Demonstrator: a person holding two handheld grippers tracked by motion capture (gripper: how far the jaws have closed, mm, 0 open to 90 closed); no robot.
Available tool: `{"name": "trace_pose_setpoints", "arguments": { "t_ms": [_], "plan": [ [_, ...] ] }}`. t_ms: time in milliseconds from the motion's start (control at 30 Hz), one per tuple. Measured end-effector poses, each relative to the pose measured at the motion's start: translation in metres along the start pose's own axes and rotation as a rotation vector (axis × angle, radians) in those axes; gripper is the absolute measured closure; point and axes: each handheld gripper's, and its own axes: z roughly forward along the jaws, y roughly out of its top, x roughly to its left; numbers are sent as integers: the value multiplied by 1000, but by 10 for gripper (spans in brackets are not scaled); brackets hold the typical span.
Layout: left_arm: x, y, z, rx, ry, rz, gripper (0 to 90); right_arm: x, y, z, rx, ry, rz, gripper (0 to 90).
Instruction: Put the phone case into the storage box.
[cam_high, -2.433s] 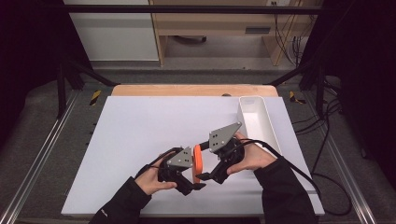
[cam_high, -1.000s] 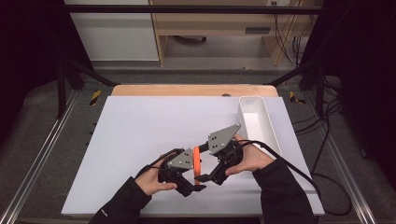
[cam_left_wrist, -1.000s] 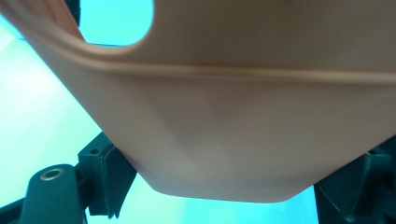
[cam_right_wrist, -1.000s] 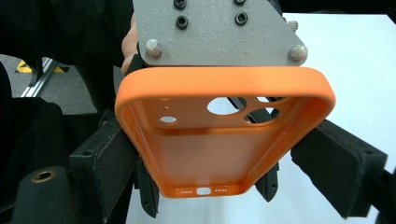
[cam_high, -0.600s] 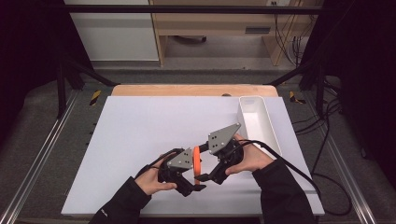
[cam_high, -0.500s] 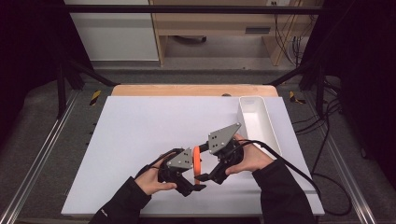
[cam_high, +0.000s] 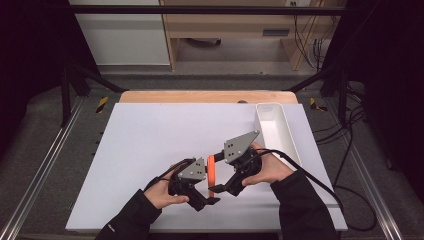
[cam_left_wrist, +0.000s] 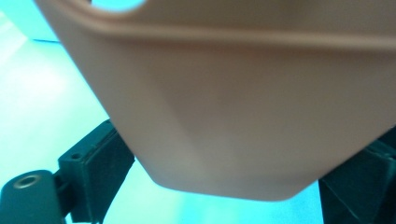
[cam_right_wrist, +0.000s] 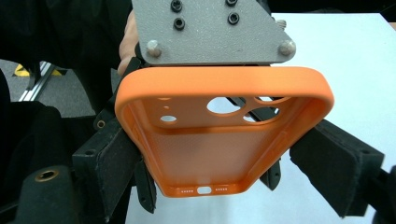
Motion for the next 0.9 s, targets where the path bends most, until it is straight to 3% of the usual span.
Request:
{"name": "trace_pose_setpoints", "arguments": {
  "t_ms": [233, 433, 667, 900],
  "plan": [
    [3, -2, -8, -25, 22, -21, 36, -2, 2, -9, -16, -33, 19, 166],
    [7, -6, -17, -58, 41, -64, 13, -5, 3, -21, -22, -85, 38, 164],
    [12, -11, -31, -86, 88, -117, 6, -9, 4, -34, -28, -166, 59, 163],
    [16, -19, -40, -101, 136, -161, 0, -11, 5, -44, -35, -215, 79, 163]
  ]
}}
